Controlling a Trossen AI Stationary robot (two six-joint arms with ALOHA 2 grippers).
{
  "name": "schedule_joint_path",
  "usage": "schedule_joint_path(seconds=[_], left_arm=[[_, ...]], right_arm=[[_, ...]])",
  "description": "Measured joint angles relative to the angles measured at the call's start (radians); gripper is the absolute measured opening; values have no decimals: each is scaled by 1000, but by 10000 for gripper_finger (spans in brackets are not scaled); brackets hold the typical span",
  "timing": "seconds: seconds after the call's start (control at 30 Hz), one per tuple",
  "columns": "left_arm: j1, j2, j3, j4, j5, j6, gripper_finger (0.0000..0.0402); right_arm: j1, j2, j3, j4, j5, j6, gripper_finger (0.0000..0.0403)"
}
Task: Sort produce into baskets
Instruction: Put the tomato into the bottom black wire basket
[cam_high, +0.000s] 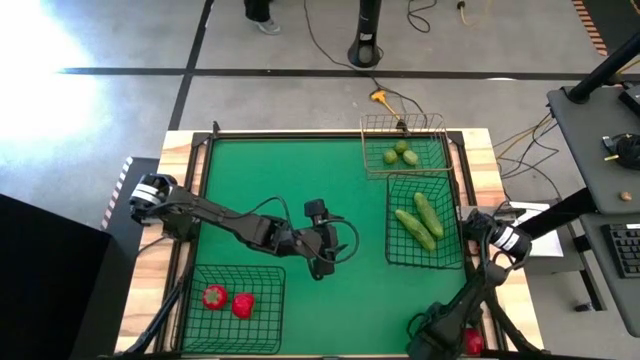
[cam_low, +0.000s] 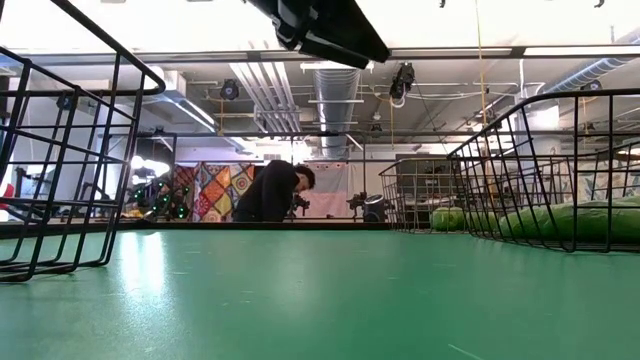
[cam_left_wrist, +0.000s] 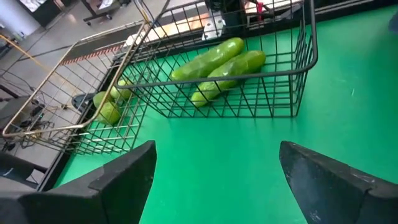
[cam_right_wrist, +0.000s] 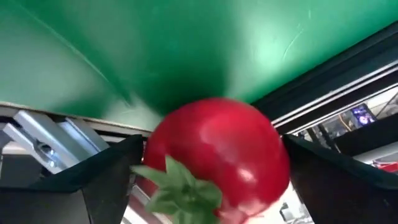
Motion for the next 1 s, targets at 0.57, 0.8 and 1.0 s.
schedule_joint_path(seconds=[0.57, 0.8, 1.0], left_arm=[[-11, -2, -23, -2, -26, -20, 322], [-47, -20, -23, -3, -112, -10, 322], [-109, -83, -23, -14, -57, -8, 322]], right_arm=[[1, -3, -40, -4, -32, -35, 334], [-1, -10, -27, -4, -18, -108, 310], [-44, -62, 67, 11, 100, -154, 310]])
